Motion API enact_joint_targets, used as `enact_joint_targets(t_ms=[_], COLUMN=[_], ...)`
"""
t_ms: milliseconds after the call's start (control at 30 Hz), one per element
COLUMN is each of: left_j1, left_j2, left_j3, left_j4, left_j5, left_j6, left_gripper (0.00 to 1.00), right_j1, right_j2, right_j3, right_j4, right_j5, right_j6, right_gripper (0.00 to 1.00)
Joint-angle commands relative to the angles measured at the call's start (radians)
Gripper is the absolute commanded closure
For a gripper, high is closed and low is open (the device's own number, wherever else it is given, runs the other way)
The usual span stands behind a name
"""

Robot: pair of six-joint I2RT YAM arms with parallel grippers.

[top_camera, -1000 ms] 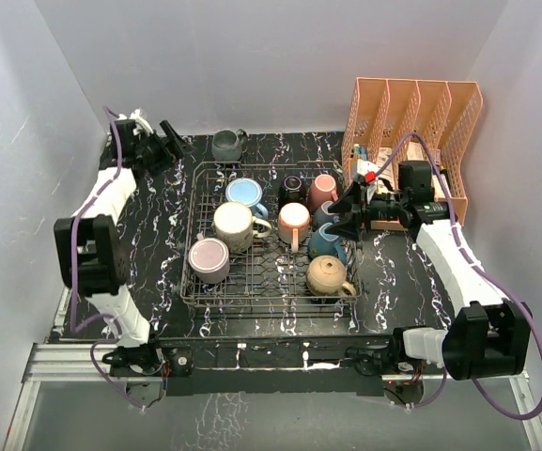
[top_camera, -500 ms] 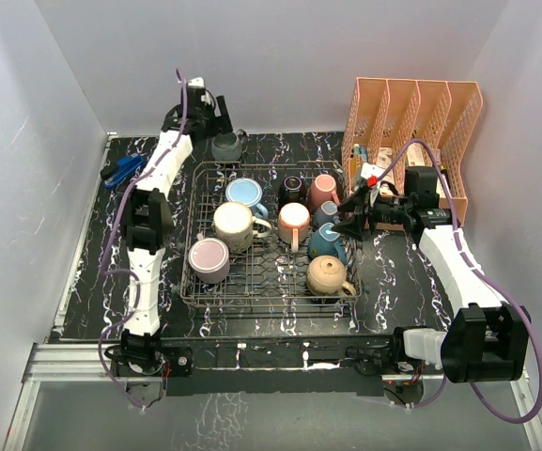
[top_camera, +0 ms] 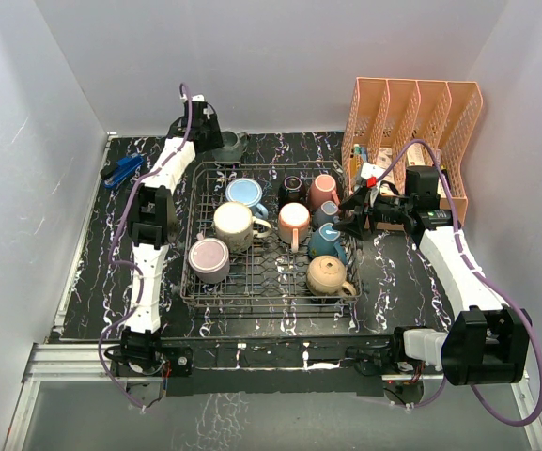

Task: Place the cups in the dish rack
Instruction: Pick up the cup at the center of the board.

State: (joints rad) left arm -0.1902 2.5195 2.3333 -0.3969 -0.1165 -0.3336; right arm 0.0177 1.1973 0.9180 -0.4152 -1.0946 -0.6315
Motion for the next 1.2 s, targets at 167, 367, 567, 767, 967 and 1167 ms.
enact_joint_targets(t_ms=[167,367,567,767,967,1167], left_j1=[-0.001,-0.001,-0.002,-0.002,0.002,0.019], left_j2=[0.014,0.018,0.044,0.056,0.026,-0.033], left_j3=[0.040,0.035,0.027,0.037,0.059,0.062], left_j4=[-0.014,0.000,0.006,0.004,0.023,0.100], left_j5=[-0.023,0.012,0.025,0.025,0.021,0.043], left_j6=[0.047,0.056,0.045,0.042,0.029,-0.047], left_gripper=[0.68,0.65,0.60,0.83,1.00,1.00], right_j1=[-0.001,-0.001,-0.001,-0.001,-0.001,-0.001], right_j2=[-0.024,-0.027,-0.027,-0.027,-0.023,-0.015], right_j3=[-0.011,-0.012,-0.017,-0.022,-0.025,-0.030], right_j4=[0.051,0.053,0.064,0.072,0.079,0.090], right_j5=[-0.014,-0.017,-0.027,-0.027,-0.032,-0.034], right_j6=[-0.012,-0.007,0.004,0.010,0.019,0.030], right_gripper=[0.39,0.39,0.39,0.39,0.39,0.39])
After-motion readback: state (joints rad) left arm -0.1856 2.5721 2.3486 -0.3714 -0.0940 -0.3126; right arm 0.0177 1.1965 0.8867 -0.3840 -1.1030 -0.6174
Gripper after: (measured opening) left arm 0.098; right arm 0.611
